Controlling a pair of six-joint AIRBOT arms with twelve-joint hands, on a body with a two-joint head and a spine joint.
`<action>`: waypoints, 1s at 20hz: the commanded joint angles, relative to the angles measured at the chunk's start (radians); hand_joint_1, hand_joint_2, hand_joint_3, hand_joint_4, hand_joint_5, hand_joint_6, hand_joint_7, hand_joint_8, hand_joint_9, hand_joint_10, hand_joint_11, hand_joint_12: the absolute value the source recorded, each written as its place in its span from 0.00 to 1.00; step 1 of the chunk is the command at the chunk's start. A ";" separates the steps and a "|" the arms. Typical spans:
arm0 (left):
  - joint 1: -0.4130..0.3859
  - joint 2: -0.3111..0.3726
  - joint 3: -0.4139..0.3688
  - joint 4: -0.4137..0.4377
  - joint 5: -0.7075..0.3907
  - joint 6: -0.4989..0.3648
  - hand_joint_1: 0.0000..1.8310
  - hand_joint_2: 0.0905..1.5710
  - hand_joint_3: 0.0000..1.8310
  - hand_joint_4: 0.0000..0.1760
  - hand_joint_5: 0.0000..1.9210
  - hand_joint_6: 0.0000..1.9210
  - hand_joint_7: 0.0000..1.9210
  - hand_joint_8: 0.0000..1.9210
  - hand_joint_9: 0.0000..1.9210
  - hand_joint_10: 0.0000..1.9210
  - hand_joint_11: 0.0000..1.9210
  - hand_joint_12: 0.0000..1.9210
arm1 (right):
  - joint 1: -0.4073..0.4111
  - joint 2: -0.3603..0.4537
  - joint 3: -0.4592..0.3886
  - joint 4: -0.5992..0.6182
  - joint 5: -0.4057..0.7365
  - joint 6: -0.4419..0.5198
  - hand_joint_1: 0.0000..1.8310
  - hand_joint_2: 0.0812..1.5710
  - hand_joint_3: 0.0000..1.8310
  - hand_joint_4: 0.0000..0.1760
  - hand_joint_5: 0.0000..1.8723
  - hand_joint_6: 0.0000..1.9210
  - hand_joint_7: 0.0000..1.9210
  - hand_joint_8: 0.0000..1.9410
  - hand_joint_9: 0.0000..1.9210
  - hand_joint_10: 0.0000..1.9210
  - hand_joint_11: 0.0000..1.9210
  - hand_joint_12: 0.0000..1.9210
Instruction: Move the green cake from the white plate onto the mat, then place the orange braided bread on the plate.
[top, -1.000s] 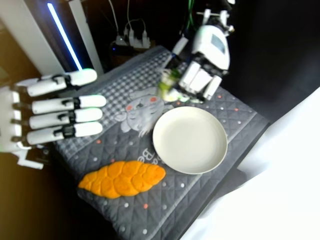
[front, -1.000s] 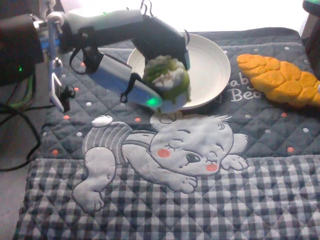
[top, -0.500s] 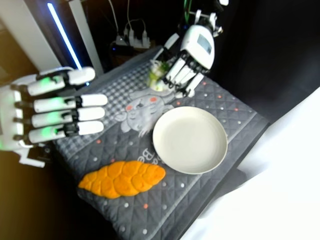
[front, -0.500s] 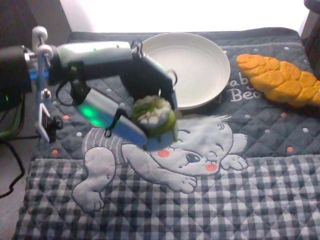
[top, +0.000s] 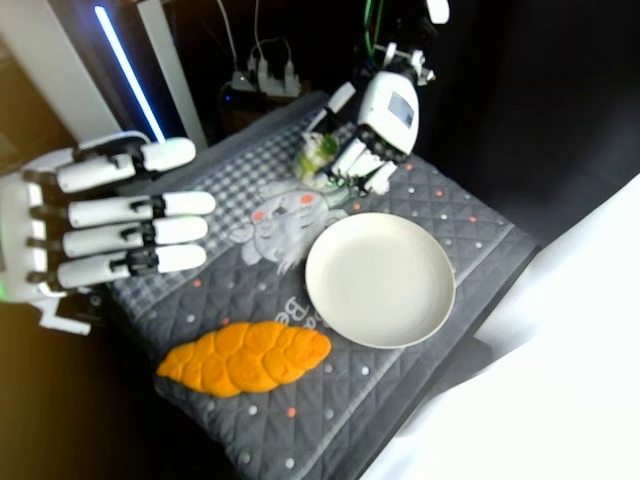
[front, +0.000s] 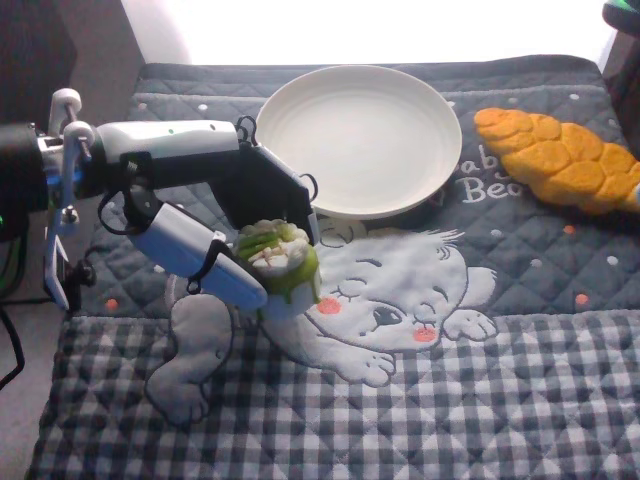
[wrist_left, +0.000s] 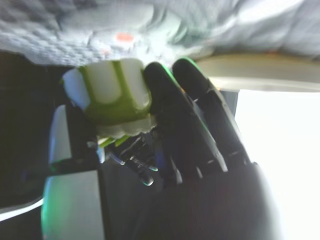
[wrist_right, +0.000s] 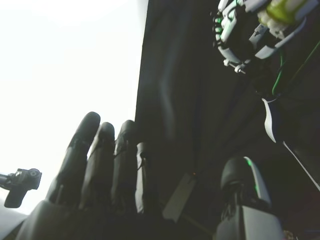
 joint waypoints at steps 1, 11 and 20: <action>-0.005 0.005 0.002 -0.054 -0.067 -0.016 0.68 0.65 0.00 0.11 0.56 0.43 0.62 0.34 0.64 0.00 0.40 0.47 | 0.008 0.004 -0.001 0.031 0.116 0.007 0.30 0.62 0.00 0.48 0.09 0.00 0.20 0.00 0.10 0.00 0.00 0.39; 0.011 -0.003 0.015 -0.057 -0.081 -0.043 0.68 0.61 0.00 0.00 0.47 0.19 0.52 0.09 0.57 0.01 0.37 0.46 | 0.008 0.000 -0.001 0.034 0.116 0.007 0.29 0.62 0.00 0.44 0.07 0.00 0.18 0.00 0.08 0.00 0.00 0.34; 0.035 0.115 -0.075 -0.208 -0.186 0.060 0.50 0.51 0.00 0.00 0.39 0.00 0.50 0.00 0.51 0.03 0.22 0.68 | 0.008 0.013 0.000 0.036 0.093 0.007 0.29 0.59 0.00 0.37 0.12 0.00 0.24 0.00 0.17 0.01 0.00 0.55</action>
